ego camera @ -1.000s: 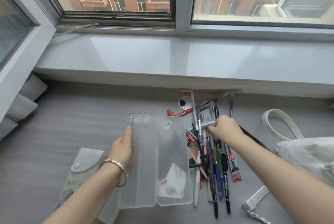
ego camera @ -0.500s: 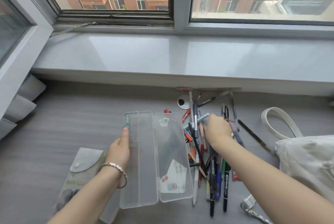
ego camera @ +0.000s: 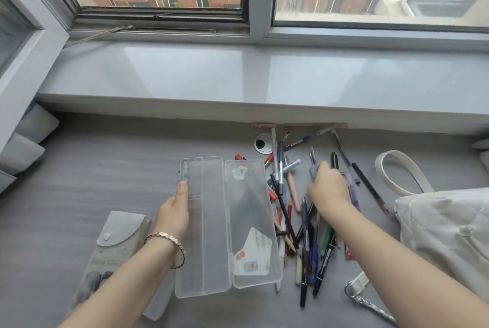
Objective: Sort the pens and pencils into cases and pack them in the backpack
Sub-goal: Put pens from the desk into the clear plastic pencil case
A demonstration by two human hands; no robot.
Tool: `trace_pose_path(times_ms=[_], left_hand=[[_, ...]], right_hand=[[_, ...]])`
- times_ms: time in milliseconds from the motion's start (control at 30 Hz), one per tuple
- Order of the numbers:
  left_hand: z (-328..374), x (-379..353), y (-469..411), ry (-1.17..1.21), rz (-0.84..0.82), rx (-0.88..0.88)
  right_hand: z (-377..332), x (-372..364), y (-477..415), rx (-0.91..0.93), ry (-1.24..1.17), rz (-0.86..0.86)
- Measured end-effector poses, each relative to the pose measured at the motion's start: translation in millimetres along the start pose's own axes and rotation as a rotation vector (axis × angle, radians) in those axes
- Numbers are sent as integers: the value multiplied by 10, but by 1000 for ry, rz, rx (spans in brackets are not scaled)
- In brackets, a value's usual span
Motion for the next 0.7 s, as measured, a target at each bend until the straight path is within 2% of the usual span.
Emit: trace_pose_path(times_ms=[133,233,367,567,700], left_hand=[[-32,32,2,-11,9,-15],[-49,61,20,-5,13,-14],[-67,56,70,-17,7,-6],[-86,28,114,6,-31,-10],[-141,-10,143,3,-51,-23]], right_hand=[[63,21,5,-7,-37,-26],[-88,112,131,41,-204,-35],[-311,-84,351,102,-132,-341],[-409,-198,309,45,-24,-150],[-417,-185,279,-12,9,-219]])
Point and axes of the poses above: each hand's wrist, its own y-axis away from the middle knuckle, its own x-axis out of the back of the hand, z = x × y, the point moved 4 cm from there along -y, towards the middle knuckle, and after that the axes turned 12 degrees about z, right-handed, at the moved point
